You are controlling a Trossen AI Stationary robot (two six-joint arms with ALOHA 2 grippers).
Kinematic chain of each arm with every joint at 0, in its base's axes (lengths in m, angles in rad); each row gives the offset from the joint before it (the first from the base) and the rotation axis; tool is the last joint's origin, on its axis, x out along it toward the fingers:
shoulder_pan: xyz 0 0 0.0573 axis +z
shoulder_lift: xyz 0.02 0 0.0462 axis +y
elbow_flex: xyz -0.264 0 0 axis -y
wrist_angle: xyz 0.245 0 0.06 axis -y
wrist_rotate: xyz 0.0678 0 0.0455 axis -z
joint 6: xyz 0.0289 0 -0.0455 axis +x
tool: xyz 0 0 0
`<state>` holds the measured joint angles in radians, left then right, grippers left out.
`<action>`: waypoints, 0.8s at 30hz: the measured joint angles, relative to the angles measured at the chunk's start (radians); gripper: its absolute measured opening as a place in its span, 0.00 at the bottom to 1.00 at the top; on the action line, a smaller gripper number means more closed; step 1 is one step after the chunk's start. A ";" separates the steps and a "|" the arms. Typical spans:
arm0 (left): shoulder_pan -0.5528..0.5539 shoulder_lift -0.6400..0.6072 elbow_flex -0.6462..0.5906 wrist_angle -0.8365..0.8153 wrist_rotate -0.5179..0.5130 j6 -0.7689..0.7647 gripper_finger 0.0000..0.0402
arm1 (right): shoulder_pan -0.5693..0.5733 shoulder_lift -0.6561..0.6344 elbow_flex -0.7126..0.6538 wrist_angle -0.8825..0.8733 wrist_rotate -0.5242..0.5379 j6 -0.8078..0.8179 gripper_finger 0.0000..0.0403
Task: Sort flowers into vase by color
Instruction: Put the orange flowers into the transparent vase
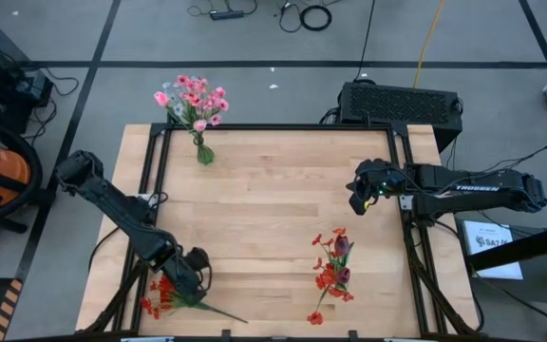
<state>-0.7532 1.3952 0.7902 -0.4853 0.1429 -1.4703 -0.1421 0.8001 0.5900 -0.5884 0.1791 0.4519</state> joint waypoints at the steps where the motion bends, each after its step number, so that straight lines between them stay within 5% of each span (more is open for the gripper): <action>1: 0.000 0.002 0.000 0.002 0.001 0.055 0.12 | 0.000 0.000 0.000 0.000 0.000 0.000 0.00; 8: 0.000 0.046 0.019 -0.022 0.031 0.371 0.12 | 0.000 0.000 0.000 -0.001 0.003 0.053 0.00; 15: -0.039 0.194 0.266 -0.328 -0.068 0.655 0.03 | 0.000 0.000 0.000 0.000 0.005 0.154 0.00; 24: -0.079 0.307 0.330 -0.321 -0.120 0.692 0.06 | 0.000 0.000 0.000 0.000 0.008 0.229 0.00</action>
<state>-0.8324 1.7017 1.1202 -0.8063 0.0225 -0.7786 -0.1421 0.8000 0.5900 -0.5880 0.1867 0.6806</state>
